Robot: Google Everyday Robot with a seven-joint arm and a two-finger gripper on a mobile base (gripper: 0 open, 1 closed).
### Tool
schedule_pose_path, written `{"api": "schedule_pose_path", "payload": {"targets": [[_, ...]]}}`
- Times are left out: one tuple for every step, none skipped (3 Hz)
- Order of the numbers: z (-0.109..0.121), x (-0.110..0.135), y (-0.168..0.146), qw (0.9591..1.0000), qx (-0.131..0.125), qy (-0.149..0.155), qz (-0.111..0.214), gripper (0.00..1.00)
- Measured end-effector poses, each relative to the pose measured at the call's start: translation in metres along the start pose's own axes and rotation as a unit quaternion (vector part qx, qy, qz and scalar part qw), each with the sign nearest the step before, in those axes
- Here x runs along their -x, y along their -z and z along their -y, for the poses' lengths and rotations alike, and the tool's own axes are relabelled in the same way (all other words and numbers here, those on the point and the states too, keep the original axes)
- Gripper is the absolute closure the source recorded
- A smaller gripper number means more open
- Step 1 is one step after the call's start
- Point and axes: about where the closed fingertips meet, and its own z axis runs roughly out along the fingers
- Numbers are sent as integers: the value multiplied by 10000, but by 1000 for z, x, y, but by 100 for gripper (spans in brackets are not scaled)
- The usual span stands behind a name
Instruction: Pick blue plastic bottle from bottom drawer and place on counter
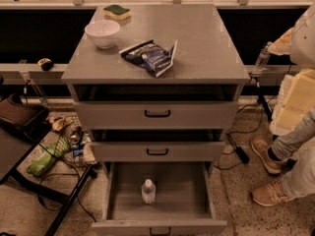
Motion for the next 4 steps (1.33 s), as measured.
{"api": "schedule_pose_path", "payload": {"targets": [[0, 0, 0, 10000, 0, 0, 1, 0], [-6, 12, -25, 9990, 125, -62, 436, 0], [-37, 23, -94, 9909, 630, 73, 1191, 0], [-90, 32, -194, 9630, 1315, -52, 2353, 0]]}}
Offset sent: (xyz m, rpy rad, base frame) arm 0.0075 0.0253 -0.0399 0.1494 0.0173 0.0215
